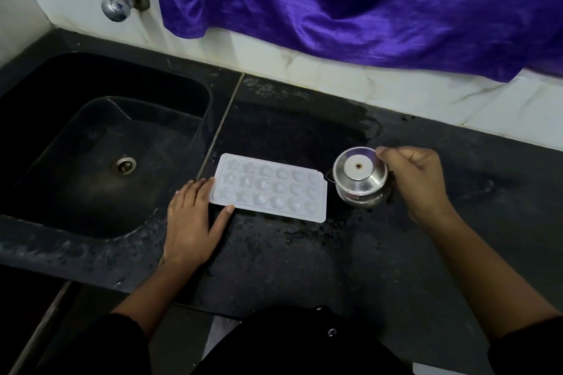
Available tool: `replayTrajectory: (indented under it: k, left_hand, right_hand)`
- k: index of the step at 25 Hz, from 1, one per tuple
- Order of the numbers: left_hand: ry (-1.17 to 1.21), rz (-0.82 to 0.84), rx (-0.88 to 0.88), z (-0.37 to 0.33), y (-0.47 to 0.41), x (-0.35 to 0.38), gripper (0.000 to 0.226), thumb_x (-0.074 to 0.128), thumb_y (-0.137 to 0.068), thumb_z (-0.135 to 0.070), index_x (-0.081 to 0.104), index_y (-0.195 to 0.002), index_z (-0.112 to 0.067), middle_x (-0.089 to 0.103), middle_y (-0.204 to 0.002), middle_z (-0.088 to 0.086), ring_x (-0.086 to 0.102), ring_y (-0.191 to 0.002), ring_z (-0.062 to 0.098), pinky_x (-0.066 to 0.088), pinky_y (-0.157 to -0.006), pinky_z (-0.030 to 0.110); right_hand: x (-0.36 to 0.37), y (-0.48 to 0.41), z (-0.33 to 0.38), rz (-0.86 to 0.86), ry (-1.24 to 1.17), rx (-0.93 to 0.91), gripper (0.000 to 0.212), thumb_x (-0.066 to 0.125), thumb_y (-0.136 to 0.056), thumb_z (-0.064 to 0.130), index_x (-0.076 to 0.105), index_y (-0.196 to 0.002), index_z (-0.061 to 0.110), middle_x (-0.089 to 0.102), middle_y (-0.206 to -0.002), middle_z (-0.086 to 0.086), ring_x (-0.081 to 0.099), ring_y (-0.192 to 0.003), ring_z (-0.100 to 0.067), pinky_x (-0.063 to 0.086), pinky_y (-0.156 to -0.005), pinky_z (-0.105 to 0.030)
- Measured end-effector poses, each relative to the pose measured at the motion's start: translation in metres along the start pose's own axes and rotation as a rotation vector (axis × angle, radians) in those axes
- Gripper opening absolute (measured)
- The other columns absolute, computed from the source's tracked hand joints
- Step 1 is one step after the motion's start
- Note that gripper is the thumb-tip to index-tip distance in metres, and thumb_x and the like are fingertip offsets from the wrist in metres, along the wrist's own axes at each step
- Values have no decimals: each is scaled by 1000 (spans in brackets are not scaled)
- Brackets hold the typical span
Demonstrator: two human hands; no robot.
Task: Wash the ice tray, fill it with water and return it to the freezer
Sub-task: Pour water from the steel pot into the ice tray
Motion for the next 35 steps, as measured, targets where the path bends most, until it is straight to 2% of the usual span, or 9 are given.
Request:
replayTrajectory:
  k: [5,8,13,17,21,24,28,31,35]
  left_hand:
    - [0,-7,1,-2,0,-1,72,41,-101,-63,44,-155,-15,49,-156,8,36,-151,30,26,-126,53]
    - [-4,-8,-5,-2,0,-2,74,39,-100,-64,46,-154,-13,50,-156,8,37,-150,31,26,-126,52]
    - [-6,-4,-6,-1,1,-1,74,40,-101,-65,45,-155,-14,49,-157,7,36,-151,29,24,-127,51]
    - [-4,-6,-5,0,1,-1,73,41,-101,-64,45,-155,-14,49,-157,7,35,-151,29,23,-127,50]
    - [-5,-2,-3,1,0,0,74,40,-101,-64,45,-155,-14,48,-158,7,35,-152,29,23,-127,50]
    - [-3,1,-10,1,0,0,74,40,-101,-64,44,-155,-14,48,-158,7,34,-152,29,22,-127,51]
    - [-5,1,-2,0,-1,0,73,41,-101,-63,45,-155,-15,48,-158,6,34,-152,29,23,-127,51]
    - [-6,-2,-1,0,0,-1,72,41,-101,-63,45,-154,-14,49,-157,6,35,-152,29,23,-127,51]
    - [-6,0,-3,0,0,-1,72,42,-101,-62,45,-155,-14,48,-158,6,34,-152,28,23,-127,50]
  right_hand:
    - [39,-4,31,126,503,-275,53,65,-88,30,36,-50,8,33,-45,-8,31,-43,-17,32,-47,-34]
    - [66,3,43,198,818,-398,50,62,-89,34,45,-51,7,39,-43,-4,39,-40,-20,23,-45,-28]
    - [91,13,52,244,1062,-467,47,60,-91,32,48,-51,11,42,-43,0,44,-42,-18,16,-48,-25]
    - [84,11,50,201,1017,-431,47,61,-91,32,48,-51,10,43,-43,-1,44,-41,-19,18,-47,-25]
    - [47,-1,30,126,636,-240,52,63,-87,35,39,-52,6,35,-47,-11,33,-43,-17,30,-47,-35]
    - [23,-2,13,71,290,-65,53,70,-93,23,45,-55,-4,42,-50,-22,36,-45,-19,33,-47,-29]
    - [20,-3,13,13,24,16,51,69,-96,14,46,-54,-2,41,-49,-11,34,-45,-18,31,-46,-23]
    - [38,-6,28,72,145,-119,54,69,-94,18,42,-54,-4,39,-50,-18,35,-47,-19,34,-51,-32]
    - [76,-1,50,172,615,-360,51,62,-88,35,39,-51,8,35,-43,-3,35,-41,-17,28,-46,-33]
Point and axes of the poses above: each hand's wrist, its own y-axis away from the middle knuckle, its own x-axis out of the palm, z = x × y, the point moved 4 cm from there along -y, towards the middle knuckle
